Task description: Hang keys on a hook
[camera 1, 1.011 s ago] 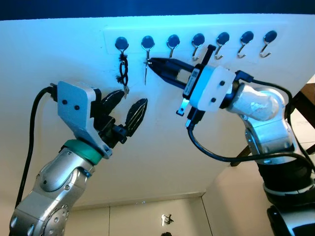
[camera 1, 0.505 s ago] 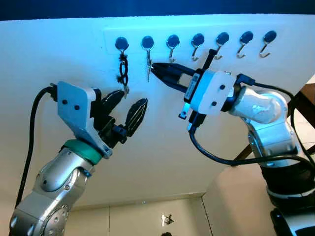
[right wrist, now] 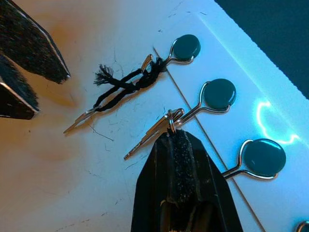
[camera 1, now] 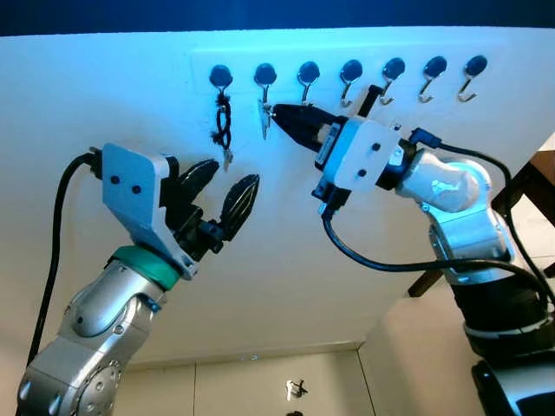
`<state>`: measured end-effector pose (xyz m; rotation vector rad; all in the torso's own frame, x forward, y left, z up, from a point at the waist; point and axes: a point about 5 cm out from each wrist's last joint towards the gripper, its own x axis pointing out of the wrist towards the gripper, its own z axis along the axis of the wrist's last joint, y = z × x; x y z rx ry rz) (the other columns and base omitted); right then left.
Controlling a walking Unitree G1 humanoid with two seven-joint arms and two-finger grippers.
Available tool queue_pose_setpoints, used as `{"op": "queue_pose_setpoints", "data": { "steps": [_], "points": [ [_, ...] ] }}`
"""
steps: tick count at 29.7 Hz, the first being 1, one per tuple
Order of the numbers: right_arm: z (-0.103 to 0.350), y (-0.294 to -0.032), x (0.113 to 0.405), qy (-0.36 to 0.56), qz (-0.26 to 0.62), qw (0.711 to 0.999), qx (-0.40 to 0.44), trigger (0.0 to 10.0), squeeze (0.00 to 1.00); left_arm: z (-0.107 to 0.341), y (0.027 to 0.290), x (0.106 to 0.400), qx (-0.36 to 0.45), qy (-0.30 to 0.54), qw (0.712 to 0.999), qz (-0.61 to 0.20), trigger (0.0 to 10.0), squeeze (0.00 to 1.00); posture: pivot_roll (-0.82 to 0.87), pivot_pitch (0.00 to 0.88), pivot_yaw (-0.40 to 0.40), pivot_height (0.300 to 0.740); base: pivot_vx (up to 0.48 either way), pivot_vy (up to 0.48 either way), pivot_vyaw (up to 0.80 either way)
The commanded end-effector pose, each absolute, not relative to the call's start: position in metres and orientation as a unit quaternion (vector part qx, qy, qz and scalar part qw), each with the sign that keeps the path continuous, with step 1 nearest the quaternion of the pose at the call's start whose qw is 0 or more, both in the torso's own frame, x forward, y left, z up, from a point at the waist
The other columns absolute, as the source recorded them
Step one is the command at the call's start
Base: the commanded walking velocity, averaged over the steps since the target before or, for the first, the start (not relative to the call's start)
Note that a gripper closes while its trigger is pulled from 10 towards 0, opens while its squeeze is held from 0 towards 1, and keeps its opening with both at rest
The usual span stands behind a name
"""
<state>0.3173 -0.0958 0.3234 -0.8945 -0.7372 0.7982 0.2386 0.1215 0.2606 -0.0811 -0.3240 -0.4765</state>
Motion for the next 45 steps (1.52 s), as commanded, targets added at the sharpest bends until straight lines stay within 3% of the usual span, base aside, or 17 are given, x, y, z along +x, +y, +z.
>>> {"op": "queue_pose_setpoints", "data": {
  "steps": [1, 9, 10, 16, 17, 24, 29, 35, 41, 45],
  "points": [
    [0.321, -0.099, 0.324, -0.320, 0.353, 0.779, -0.408, 10.0, 0.00, 0.260, 0.122, 0.238, -0.041, -0.154, 0.958, -0.236, 10.0, 0.00, -0.06, 0.082, 0.093, 0.740, 0.000, 0.000, 0.00],
    [0.317, -0.094, 0.320, -0.320, 0.379, 0.780, -0.382, 10.0, 0.00, 0.260, 0.122, 0.237, -0.042, -0.153, 0.959, -0.236, 10.0, 0.00, -0.06, 0.088, 0.095, 0.740, 0.000, 0.000, 0.00],
    [0.318, -0.094, 0.320, -0.322, 0.377, 0.780, -0.382, 10.0, 1.00, 0.260, 0.122, 0.237, -0.042, -0.153, 0.959, -0.237, 10.0, 0.00, -0.06, 0.089, 0.096, 0.740, 0.000, 0.000, 0.00],
    [0.319, -0.093, 0.321, -0.326, 0.374, 0.780, -0.382, 10.0, 1.00, 0.260, 0.121, 0.237, -0.042, -0.152, 0.959, -0.237, 10.0, 0.00, -0.06, 0.089, 0.096, 0.740, 0.000, 0.000, 0.00],
    [0.322, -0.092, 0.319, -0.337, 0.371, 0.777, -0.381, 10.0, 0.00, 0.259, 0.121, 0.237, -0.041, -0.151, 0.959, -0.237, 10.0, 0.00, -0.06, 0.091, 0.098, 0.740, 0.000, 0.000, 0.00],
    [0.329, -0.091, 0.313, -0.356, 0.370, 0.771, -0.377, 10.0, 0.00, 0.259, 0.121, 0.237, -0.041, -0.150, 0.959, -0.238, 10.0, 0.00, -0.06, 0.091, 0.098, 0.740, 0.000, 0.000, 0.00],
    [0.341, -0.095, 0.295, -0.377, 0.413, 0.774, -0.297, 10.0, 0.00, 0.259, 0.121, 0.236, -0.041, -0.149, 0.959, -0.239, 10.0, 0.00, -0.06, 0.093, 0.100, 0.740, 0.000, 0.000, 0.00],
    [0.354, -0.104, 0.300, -0.406, 0.360, 0.787, -0.293, 10.0, 0.00, 0.258, 0.119, 0.237, -0.043, -0.146, 0.958, -0.243, 10.0, 0.00, -0.07, 0.096, 0.105, 0.740, 0.000, 0.000, 0.00],
    [0.349, -0.099, 0.300, -0.399, 0.373, 0.784, -0.295, 10.0, 0.00, 0.259, 0.120, 0.237, -0.042, -0.147, 0.958, -0.243, 10.0, 0.00, -0.06, 0.093, 0.103, 0.740, 0.000, 0.000, 0.00],
    [0.328, -0.087, 0.291, -0.366, 0.425, 0.780, -0.276, 10.0, 0.00, 0.258, 0.121, 0.236, -0.041, -0.145, 0.959, -0.241, 10.0, 0.00, -0.06, 0.092, 0.099, 0.740, 0.000, 0.000, 0.00]
  ]
}}
